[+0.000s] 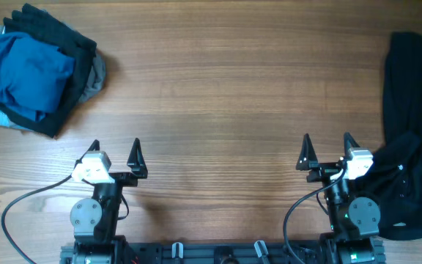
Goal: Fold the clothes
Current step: 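Move the right gripper toward the black polo shirt at right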
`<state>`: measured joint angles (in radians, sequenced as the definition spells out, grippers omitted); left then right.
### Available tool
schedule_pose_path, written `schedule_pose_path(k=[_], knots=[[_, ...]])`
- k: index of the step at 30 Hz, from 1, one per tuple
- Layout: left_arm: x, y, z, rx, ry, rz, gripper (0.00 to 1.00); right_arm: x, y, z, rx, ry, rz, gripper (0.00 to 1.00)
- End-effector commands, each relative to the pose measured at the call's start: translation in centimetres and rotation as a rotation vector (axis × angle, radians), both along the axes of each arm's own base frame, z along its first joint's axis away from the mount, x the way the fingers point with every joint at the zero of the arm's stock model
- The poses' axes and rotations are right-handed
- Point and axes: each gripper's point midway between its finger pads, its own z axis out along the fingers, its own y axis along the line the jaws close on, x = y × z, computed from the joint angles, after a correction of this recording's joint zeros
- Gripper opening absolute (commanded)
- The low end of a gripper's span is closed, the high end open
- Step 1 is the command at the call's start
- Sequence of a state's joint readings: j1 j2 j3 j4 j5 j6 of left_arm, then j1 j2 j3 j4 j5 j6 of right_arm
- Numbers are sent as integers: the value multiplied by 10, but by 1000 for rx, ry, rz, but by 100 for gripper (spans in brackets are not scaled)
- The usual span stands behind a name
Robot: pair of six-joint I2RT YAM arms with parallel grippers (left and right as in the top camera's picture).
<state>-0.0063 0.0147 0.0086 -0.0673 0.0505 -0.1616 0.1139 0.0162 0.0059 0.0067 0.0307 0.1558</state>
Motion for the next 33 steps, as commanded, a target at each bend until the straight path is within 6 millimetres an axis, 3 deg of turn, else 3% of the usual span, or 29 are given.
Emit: schedule_pose_path(k=[1, 9, 13, 17, 22, 26, 29, 33], knots=[[0, -3, -1, 13, 1, -17, 100, -1, 4, 2, 60, -2, 24, 100], [-1, -7, 3, -111, 5, -34, 100, -5, -11, 4, 40, 95, -60, 100], [-1, -7, 24, -111, 8, -34, 100, -4, -15, 26, 31, 153, -83, 99], [2, -7, 23, -113, 184, -24, 100, 7, -15, 37, 8, 299, -93, 100], [9, -7, 21, -115, 469, -8, 100, 21, -10, 13, -34, 648, -85, 100], [20, -7, 35, -116, 624, 2, 100, 38, -4, -7, -61, 857, -64, 100], [28, -7, 31, -116, 674, 4, 100, 32, -39, -36, 14, 982, -318, 100], [26, -7, 18, -117, 731, 8, 100, -13, -105, -74, 139, 1185, -728, 99]])
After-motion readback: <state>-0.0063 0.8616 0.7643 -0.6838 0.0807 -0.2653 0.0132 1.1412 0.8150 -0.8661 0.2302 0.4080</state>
